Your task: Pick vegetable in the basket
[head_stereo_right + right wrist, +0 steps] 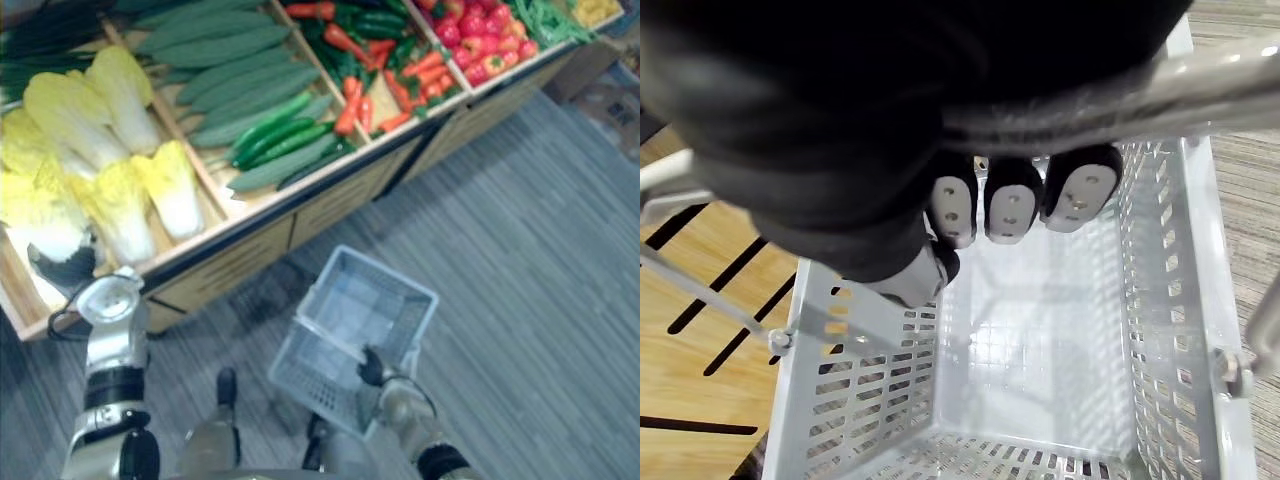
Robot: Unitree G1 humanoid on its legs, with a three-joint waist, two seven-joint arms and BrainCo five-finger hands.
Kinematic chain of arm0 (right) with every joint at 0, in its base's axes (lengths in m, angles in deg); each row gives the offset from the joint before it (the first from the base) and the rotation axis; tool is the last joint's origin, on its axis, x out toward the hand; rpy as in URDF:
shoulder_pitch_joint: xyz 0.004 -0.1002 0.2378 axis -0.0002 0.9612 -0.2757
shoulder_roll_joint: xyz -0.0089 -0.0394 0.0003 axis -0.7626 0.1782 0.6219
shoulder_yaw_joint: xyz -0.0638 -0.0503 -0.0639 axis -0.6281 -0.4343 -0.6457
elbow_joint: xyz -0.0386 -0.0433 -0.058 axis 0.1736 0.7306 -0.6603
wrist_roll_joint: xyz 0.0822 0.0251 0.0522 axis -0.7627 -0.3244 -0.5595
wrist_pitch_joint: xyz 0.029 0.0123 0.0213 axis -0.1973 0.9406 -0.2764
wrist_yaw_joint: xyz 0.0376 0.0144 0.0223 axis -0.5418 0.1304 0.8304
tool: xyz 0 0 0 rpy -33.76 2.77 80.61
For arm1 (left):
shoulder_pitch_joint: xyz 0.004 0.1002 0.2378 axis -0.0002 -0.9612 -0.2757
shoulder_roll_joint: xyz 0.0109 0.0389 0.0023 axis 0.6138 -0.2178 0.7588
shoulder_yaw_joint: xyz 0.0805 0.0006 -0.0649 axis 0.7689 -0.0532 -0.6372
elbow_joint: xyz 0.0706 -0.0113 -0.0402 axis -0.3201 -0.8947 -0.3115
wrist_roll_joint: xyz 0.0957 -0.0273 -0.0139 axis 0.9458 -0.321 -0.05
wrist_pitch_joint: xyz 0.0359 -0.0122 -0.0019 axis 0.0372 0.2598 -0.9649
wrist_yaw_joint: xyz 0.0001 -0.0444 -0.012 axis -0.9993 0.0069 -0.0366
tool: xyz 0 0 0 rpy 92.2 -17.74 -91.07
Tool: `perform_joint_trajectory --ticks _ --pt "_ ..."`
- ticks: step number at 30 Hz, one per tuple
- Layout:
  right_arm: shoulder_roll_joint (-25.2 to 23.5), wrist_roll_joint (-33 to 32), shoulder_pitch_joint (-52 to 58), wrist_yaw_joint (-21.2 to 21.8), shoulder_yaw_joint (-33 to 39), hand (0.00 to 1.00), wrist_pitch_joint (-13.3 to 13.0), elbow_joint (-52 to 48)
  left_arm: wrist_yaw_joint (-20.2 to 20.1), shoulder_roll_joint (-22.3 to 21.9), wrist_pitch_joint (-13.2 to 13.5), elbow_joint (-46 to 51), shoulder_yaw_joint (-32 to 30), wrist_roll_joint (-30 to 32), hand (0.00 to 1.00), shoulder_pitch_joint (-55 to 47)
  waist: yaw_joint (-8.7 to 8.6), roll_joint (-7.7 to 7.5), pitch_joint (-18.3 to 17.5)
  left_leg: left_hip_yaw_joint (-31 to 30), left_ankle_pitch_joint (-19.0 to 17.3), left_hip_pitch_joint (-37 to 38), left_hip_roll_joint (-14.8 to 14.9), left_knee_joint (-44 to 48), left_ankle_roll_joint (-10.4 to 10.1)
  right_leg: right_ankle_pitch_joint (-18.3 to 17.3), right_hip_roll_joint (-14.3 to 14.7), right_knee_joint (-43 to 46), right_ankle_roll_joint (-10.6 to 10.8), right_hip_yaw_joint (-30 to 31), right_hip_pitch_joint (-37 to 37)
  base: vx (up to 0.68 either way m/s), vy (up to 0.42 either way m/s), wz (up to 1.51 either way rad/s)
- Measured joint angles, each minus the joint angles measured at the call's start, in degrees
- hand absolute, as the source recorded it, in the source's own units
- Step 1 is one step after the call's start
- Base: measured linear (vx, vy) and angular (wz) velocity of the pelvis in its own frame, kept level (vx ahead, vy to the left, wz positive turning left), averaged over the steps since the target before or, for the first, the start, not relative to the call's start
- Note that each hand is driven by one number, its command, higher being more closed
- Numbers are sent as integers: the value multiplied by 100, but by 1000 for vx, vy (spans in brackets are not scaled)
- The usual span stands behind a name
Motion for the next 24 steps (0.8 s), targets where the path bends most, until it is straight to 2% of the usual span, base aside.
perform_joint_trajectory --ticks 6,12,16,20,21,24 --pt "-146 -1 -55 12 -49 100 5 72 -127 -194 1 613 175 398 100 -246 45 -29 -328 -296 79 -100 -7 -2 -14 -39 12 0 -10 -225 63 -6 15 22" --pt "-152 -1 -70 116 -129 100 6 109 -197 -372 8 1275 216 525 100 -425 161 -17 -475 -523 122 -158 -3 -27 -58 -64 8 0 -22 -390 134 -35 17 20" --pt "-161 -3 -62 117 -134 100 5 108 -209 -364 9 1637 329 817 100 -596 162 -20 -601 -590 167 -188 4 -19 -77 -64 17 2 -25 -464 144 -12 7 9" --pt "-160 -10 -81 118 -133 100 4 109 -409 -353 93 1956 912 1118 100 -920 157 9 -828 -512 202 -133 3 -1 -35 -61 10 13 -27 -406 160 14 9 -7" --pt "-160 -10 -126 121 -133 100 2 109 -551 -335 213 2000 1088 1113 100 -1025 157 30 -865 -420 201 -60 11 -1 -35 -61 6 28 -27 -319 178 10 12 -31" --pt "-71 -34 -258 138 -130 100 -1 109 -942 -259 425 2005 1525 1036 100 -1235 85 182 -964 -236 134 83 23 -2 -81 -59 -8 33 -26 -137 216 -10 17 -29"
